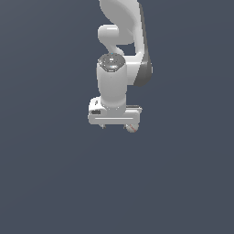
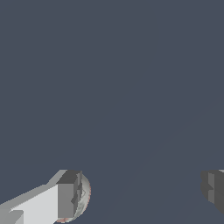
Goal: Pick up the object and move it to a goal position.
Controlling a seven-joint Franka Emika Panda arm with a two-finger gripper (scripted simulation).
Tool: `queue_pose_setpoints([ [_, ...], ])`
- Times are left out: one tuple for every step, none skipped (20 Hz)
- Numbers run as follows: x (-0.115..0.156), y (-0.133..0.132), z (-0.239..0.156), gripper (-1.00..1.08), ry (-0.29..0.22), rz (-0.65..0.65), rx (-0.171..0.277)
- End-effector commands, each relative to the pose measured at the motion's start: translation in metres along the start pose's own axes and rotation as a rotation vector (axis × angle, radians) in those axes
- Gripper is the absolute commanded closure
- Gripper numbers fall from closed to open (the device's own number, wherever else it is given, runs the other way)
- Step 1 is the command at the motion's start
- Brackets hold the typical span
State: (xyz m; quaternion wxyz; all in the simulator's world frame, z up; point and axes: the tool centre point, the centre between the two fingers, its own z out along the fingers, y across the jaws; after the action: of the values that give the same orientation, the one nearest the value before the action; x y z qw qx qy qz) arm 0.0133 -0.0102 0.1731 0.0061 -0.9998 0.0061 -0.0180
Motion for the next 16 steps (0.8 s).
queue_pose_setpoints([
  [-0.001,-0.002,0.002,-0.92,-0.001,0.014,0.000],
  [-0.002,-0.003,0.002,-0.92,-0.001,0.022,0.000],
  [-0.003,-0.005,0.003,-0.92,-0.002,0.031,0.000],
  [-0.004,-0.006,0.004,-0.92,-0.002,0.040,0.000],
  [-0.005,-0.008,0.005,-0.92,-0.003,0.051,0.000],
  [-0.006,-0.009,0.007,-0.92,-0.003,0.063,0.000],
  [-0.008,-0.011,0.008,-0.92,-0.004,0.076,0.000],
  [-0.009,-0.013,0.009,-0.92,-0.005,0.090,0.000],
  [-0.011,-0.015,0.011,-0.92,-0.005,0.105,-0.001],
  [-0.012,-0.017,0.012,-0.92,-0.006,0.121,-0.001],
  [-0.014,-0.020,0.014,-0.92,-0.007,0.138,-0.001],
  [-0.016,-0.022,0.016,-0.92,-0.008,0.156,-0.001],
  [-0.018,-0.025,0.017,-0.92,-0.008,0.175,-0.001],
  [-0.020,-0.027,0.019,-0.92,-0.009,0.195,-0.002],
  [-0.023,-0.030,0.021,-0.92,-0.010,0.216,-0.002],
  [-0.025,-0.033,0.023,-0.92,-0.011,0.237,-0.002],
])
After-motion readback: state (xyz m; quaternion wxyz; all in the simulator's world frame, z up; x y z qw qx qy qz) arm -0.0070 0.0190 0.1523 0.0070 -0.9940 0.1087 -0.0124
